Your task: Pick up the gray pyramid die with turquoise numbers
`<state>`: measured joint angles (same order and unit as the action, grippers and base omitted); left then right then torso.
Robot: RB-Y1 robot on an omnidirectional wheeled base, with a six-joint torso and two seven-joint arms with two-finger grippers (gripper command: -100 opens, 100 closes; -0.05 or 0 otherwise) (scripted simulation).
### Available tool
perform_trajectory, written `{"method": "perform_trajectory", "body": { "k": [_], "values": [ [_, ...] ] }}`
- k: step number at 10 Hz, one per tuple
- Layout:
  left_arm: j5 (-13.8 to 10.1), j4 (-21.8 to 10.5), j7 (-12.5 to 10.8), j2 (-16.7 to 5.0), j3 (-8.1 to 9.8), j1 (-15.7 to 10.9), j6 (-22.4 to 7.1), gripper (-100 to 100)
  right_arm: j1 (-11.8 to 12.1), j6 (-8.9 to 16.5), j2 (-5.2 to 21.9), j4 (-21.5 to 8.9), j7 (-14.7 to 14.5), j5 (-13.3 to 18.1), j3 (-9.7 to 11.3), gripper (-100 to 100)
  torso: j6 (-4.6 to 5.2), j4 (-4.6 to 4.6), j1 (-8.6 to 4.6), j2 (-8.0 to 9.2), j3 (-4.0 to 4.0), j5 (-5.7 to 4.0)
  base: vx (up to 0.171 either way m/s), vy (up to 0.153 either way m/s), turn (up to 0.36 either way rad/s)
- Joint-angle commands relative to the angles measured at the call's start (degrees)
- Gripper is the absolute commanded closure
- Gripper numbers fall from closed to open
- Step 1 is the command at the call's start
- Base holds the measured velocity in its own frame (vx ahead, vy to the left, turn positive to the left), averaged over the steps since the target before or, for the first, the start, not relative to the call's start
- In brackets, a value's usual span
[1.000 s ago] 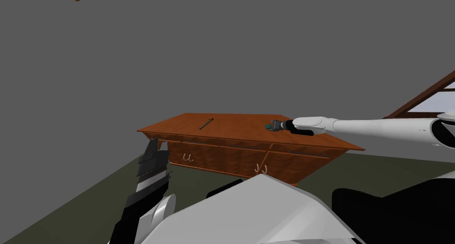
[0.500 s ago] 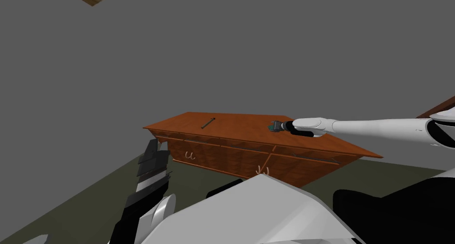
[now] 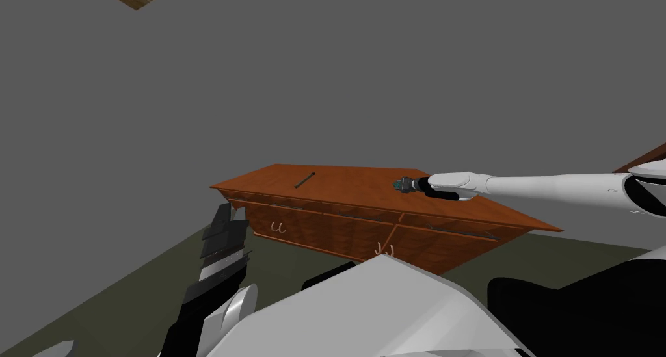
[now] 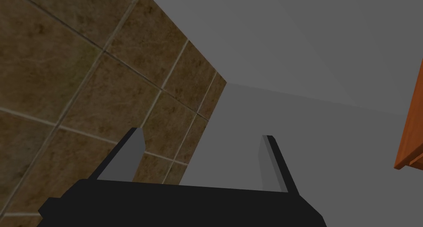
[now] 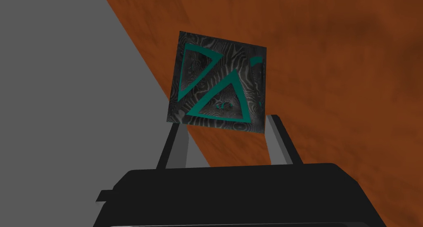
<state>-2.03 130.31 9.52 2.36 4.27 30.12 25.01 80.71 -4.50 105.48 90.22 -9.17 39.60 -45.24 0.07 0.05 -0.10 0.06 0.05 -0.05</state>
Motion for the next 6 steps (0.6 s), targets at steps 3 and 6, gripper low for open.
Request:
{"method": "perform_trajectory", "body": {
  "k": [3,6],
  "values": [
    [0.00,0.00,0.00,0.00,0.00,0.00,0.00,0,-1.36,-1.53,-0.38,0.01,-0.76,-0.03,-0.05,100,0.01,0.00,-0.01,0.01,0.00,-0.01,0.004,0.008,-0.061],
    [0.00,0.00,0.00,0.00,0.00,0.00,0.00,0,-1.84,-1.81,-0.42,-0.05,-1.32,-0.18,0.26,0,0.03,0.04,0.09,0.07,0.05,0.00,0.006,0.026,-0.081]
  ]
}}
